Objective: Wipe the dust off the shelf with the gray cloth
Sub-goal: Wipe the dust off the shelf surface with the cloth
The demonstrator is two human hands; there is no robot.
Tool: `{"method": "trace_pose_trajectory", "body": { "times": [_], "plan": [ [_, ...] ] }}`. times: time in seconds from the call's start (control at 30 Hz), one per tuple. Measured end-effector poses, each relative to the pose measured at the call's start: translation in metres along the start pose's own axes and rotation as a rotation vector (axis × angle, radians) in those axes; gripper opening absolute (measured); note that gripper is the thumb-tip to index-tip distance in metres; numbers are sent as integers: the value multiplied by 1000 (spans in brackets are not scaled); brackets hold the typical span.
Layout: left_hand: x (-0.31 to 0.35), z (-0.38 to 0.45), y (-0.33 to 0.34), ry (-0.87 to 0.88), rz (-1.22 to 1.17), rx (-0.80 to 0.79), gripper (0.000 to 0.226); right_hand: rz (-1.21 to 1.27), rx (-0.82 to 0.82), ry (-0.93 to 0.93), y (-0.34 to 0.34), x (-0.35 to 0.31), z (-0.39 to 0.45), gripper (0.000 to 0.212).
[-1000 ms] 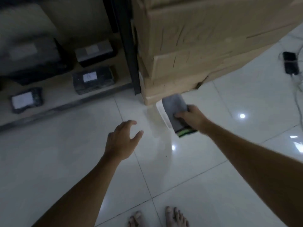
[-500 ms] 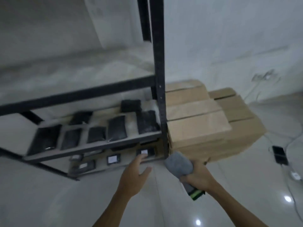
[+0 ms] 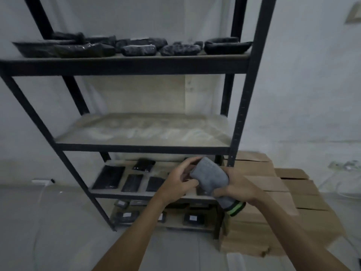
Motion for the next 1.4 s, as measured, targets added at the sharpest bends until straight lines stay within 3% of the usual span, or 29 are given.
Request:
{"method": "trace_pose_trajectory", "body": {
  "times": [0.17, 0.3, 0.53, 0.67, 0.77, 0.97, 1.03, 1.13, 1.23, 1.3, 1.4],
  "plan": [
    [-43, 29, -51, -51, 56, -21, 39, -91, -48, 57, 18, -3, 54, 81],
    [-80, 59, -92, -45, 97, -125, 32, -175, -127, 160, 28, -5, 101, 84],
    [-110, 122, -144, -1, 34, -237, 19, -155, -32, 187, 24, -19, 151, 65],
    [-119, 139, -142, -7, -164, -278, 19, -213, -42, 263, 19, -23, 166, 79],
    [-118, 152, -144, 8, -185, -240, 19, -345, -17, 292, 13, -25, 173, 90],
    [-116, 172, -144, -51, -229, -266, 51, -279, -60, 269, -12, -21, 173, 45],
    [-113, 178, -140, -30, -232, -252, 52, -279, -118, 296, -17, -25, 173, 54],
    [-112, 188, -138, -20, -249, -175, 45, -239, -91, 186, -19, -37, 187, 81],
    [-114, 193, -136, -15, -217, -152, 45, -173, 1, 44, -13, -38, 204, 70],
    [-117, 192, -139, 12, -119, -148, 46, -197, 41, 12, -13, -28, 211, 47],
    [-126, 187, -164, 101, 320, -30, 44, -205, 65, 66, -30, -3, 217, 30]
  ]
}}
Point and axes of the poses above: each hand's wrist, its own z-axis towards the middle knuckle, its own y-axis out of the palm, x = y × z, the point moved 6 cm from there along z, towards the middle knuckle, and after that the axes turned 8 degrees about z, right-handed, at the moved point
